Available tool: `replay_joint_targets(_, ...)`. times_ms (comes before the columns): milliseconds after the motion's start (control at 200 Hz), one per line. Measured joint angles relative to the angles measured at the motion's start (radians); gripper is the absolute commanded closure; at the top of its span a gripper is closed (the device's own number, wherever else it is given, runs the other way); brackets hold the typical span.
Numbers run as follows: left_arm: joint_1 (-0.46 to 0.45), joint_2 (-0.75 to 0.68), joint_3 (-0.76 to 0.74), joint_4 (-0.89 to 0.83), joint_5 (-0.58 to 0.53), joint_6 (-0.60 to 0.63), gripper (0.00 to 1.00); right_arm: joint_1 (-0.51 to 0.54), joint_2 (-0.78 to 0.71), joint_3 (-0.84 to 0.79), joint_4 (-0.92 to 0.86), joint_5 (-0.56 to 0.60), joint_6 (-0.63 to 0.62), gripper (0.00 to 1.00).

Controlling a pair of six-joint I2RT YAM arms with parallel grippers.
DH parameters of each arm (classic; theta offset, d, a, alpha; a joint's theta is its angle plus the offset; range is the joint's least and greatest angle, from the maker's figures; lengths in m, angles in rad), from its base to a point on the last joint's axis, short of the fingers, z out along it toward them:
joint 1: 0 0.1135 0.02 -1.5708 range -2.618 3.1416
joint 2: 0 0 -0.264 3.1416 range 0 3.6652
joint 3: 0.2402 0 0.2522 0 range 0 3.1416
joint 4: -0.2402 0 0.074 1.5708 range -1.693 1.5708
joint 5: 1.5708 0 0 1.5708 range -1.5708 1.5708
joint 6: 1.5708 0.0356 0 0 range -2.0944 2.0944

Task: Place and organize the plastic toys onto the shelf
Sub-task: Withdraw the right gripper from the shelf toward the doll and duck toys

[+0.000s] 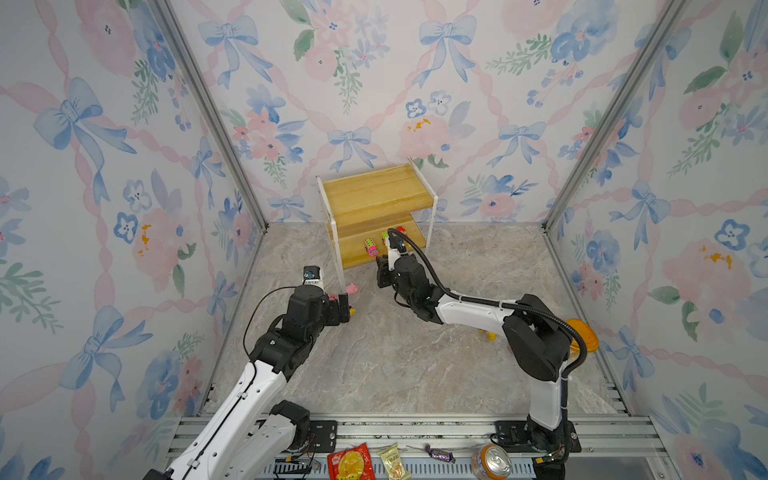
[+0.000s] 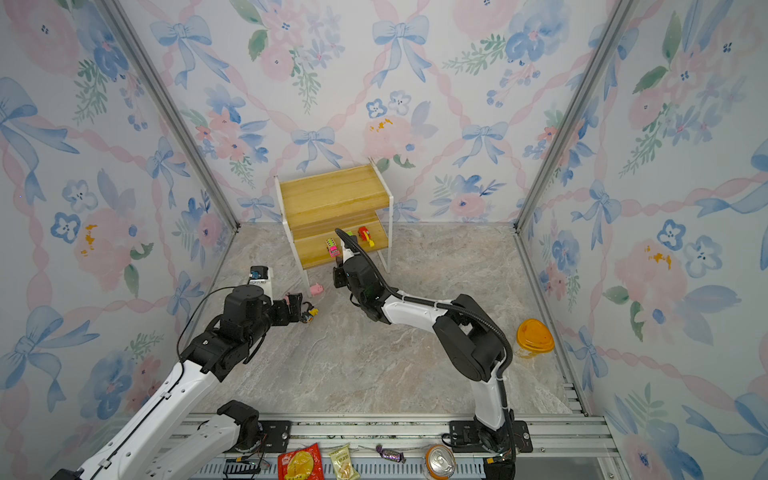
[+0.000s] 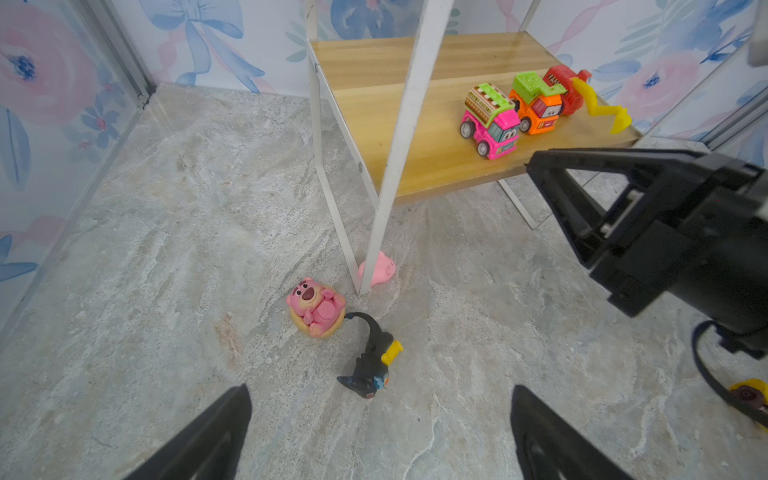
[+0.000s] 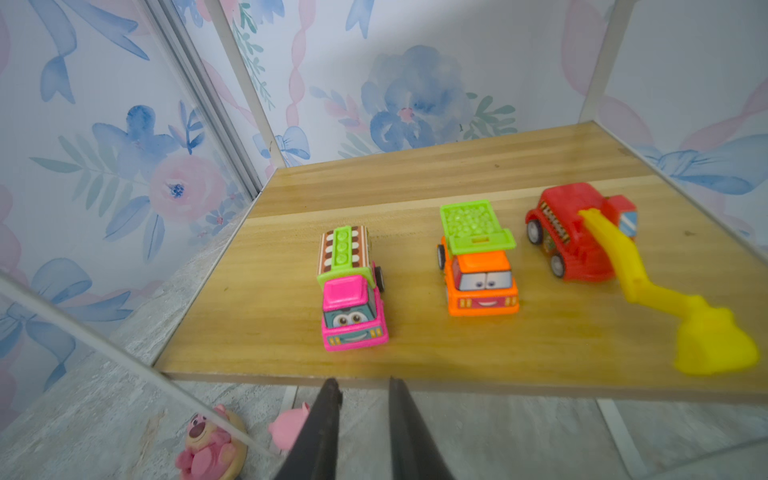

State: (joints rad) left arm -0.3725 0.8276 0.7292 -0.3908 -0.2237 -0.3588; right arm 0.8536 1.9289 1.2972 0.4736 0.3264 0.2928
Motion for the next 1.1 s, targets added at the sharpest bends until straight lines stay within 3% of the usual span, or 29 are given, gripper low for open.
replay_joint_targets(340, 0.0, 0.016, 0.0, 0.001, 0.01, 0.0, 0.02, 0.004, -0.362, -0.289, -0.1, 0.054, 0.042, 0.72)
replay_joint_targets(630, -0.021, 0.04, 0.0, 0.003, 0.031, 0.0, 0.02, -0.069, -0.514, -0.37, -0.325, 0.072, 0.14, 0.69)
replay_joint_targets(790, -0.15, 0.077, 0.0, 0.013, 0.018, -0.007, 0.02, -0.146, -0.637, -0.422, -0.517, 0.114, 0.25, 0.61)
replay_joint_targets(980, -0.358, 0.139, 0.0, 0.026, -0.016, -0.063, 0.02, -0.236, -0.838, -0.583, -0.721, 0.15, 0.431, 0.38)
replay_joint_targets(1100, -0.476, 0.209, 0.011, 0.029, -0.065, -0.098, 0.02, -0.301, -0.959, -0.655, -0.855, 0.162, 0.534, 0.31)
